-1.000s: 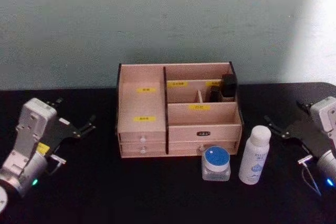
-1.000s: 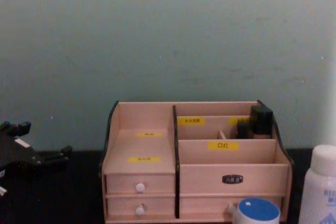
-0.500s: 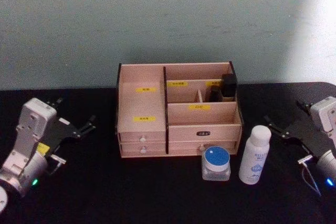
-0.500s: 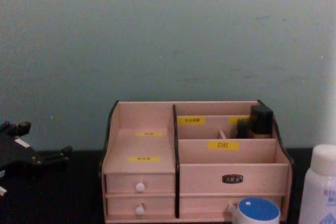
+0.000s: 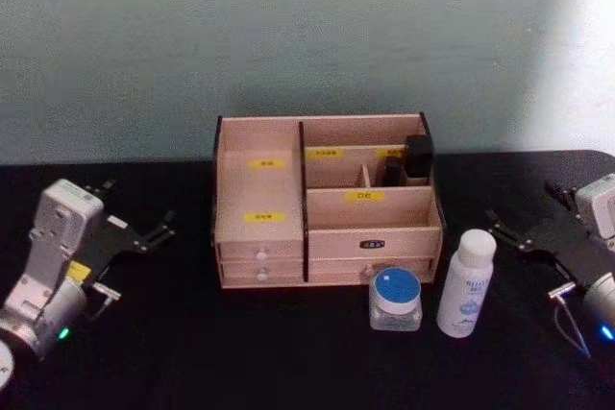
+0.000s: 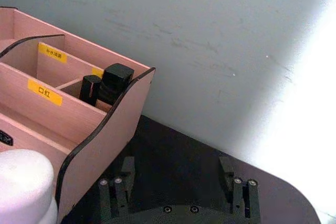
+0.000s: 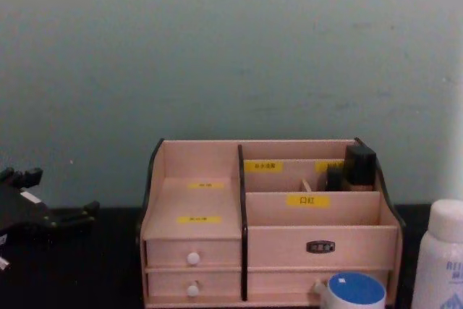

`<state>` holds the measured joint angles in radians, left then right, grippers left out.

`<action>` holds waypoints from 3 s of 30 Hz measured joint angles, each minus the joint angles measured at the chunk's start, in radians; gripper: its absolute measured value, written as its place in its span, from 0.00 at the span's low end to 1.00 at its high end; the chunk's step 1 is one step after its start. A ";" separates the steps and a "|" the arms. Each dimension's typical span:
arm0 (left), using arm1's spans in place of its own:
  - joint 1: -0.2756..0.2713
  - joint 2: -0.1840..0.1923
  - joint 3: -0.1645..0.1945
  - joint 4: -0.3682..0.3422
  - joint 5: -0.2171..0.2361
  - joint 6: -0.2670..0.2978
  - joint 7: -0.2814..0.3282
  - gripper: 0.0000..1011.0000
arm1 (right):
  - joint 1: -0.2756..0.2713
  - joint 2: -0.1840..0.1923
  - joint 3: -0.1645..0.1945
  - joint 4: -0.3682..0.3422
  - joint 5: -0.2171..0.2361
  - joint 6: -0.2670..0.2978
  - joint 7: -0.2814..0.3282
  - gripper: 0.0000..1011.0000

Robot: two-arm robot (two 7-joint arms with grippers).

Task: Pick up the facial cleanser and watermelon frost from the table and place them into the tiered storage box.

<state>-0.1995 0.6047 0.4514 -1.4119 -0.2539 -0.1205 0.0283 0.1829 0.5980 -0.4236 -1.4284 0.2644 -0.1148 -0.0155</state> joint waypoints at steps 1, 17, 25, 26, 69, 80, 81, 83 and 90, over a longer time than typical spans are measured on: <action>0.000 0.000 0.000 0.000 0.000 0.000 0.000 0.99 | -0.006 -0.001 0.007 -0.005 0.004 0.003 0.003 0.99; 0.000 0.000 0.000 0.000 0.000 0.000 0.000 0.99 | -0.131 0.029 0.093 -0.117 0.072 0.042 0.046 0.99; 0.000 0.000 0.000 0.000 0.000 0.000 0.000 0.99 | -0.227 0.060 0.136 -0.186 0.113 0.057 0.090 0.99; 0.000 0.000 0.000 0.000 0.000 0.000 0.000 0.99 | -0.243 0.065 0.143 -0.197 0.120 0.062 0.100 0.99; 0.000 0.000 0.000 0.000 0.000 0.000 0.000 0.99 | -0.234 -0.028 0.169 -0.190 0.173 0.100 0.371 0.99; 0.000 0.000 0.000 0.000 0.000 0.000 0.000 0.99 | -0.196 -0.083 0.177 -0.146 0.157 0.115 0.388 0.99; 0.000 0.000 0.000 0.000 0.000 0.000 0.000 0.99 | -0.193 -0.087 0.177 -0.142 0.155 0.117 0.392 0.99; 0.000 0.000 0.000 0.000 0.000 0.000 0.000 0.99 | -0.192 -0.088 0.177 -0.140 0.154 0.118 0.394 0.99; 0.000 0.000 0.000 0.000 0.000 0.000 0.000 0.99 | -0.182 -0.103 0.176 -0.124 0.144 0.126 0.402 0.99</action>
<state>-0.1995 0.6047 0.4514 -1.4120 -0.2539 -0.1206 0.0283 0.0006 0.4947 -0.2476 -1.5525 0.4086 0.0108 0.3863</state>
